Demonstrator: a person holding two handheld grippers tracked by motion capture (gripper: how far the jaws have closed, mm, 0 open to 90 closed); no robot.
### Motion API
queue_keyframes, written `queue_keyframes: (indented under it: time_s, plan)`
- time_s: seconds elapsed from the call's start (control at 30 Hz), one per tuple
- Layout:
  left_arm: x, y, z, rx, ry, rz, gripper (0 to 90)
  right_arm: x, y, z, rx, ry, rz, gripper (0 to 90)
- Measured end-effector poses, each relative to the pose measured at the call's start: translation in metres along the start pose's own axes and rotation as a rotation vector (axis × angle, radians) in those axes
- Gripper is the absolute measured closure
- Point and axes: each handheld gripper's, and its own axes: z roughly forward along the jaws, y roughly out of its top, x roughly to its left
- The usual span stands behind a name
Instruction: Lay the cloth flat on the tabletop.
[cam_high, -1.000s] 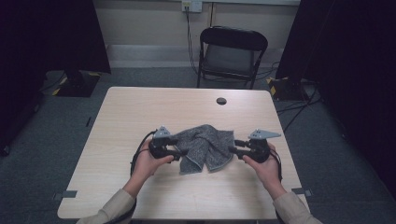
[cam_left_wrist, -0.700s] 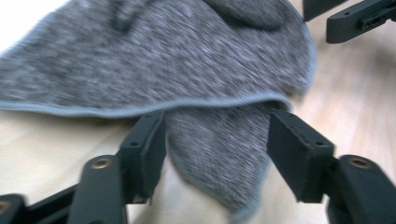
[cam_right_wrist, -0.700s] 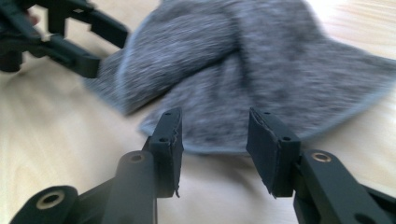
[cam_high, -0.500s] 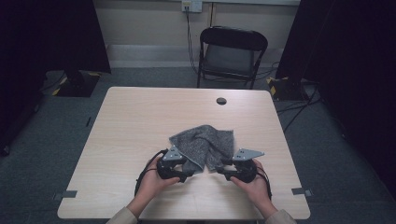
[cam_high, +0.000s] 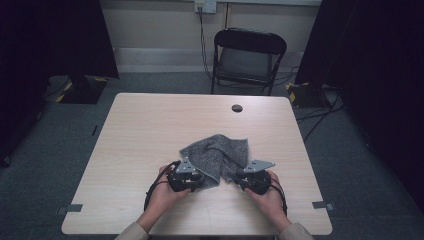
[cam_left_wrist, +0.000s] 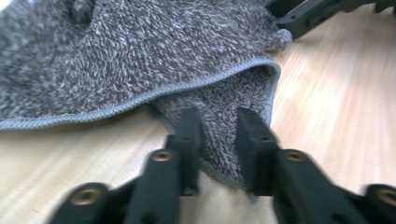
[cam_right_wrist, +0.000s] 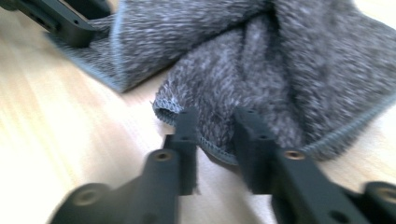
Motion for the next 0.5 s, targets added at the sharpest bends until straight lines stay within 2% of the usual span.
queue_keyframes:
  time_s: [0.03,0.2,0.23,0.33,0.37,0.4,0.5]
  plan:
    - [0.001,0.002,-0.003,-0.006,-0.017,-0.026,85.2,-0.002,0.002,0.000,0.009,-0.001,-0.009,84.9]
    - [0.006,0.009,-0.016,-0.043,-0.045,-0.056,87.6,-0.010,0.007,-0.008,0.006,0.012,-0.012,87.7]
    - [0.010,0.011,-0.025,-0.070,-0.046,-0.075,87.8,-0.012,0.009,-0.012,-0.003,0.013,-0.007,87.8]
    - [0.017,0.012,-0.034,-0.094,-0.036,-0.091,87.9,-0.018,0.012,-0.020,-0.022,0.009,0.013,88.0]
    - [0.020,0.012,-0.038,-0.106,-0.029,-0.102,87.9,-0.026,0.015,-0.030,-0.048,0.007,0.034,88.1]
    - [0.027,0.012,-0.047,-0.133,-0.007,-0.124,87.9,-0.029,0.017,-0.035,-0.055,0.004,0.044,88.1]
    - [0.038,0.009,-0.059,-0.160,0.034,-0.163,87.9,-0.041,0.017,-0.046,-0.077,-0.015,0.078,88.1]
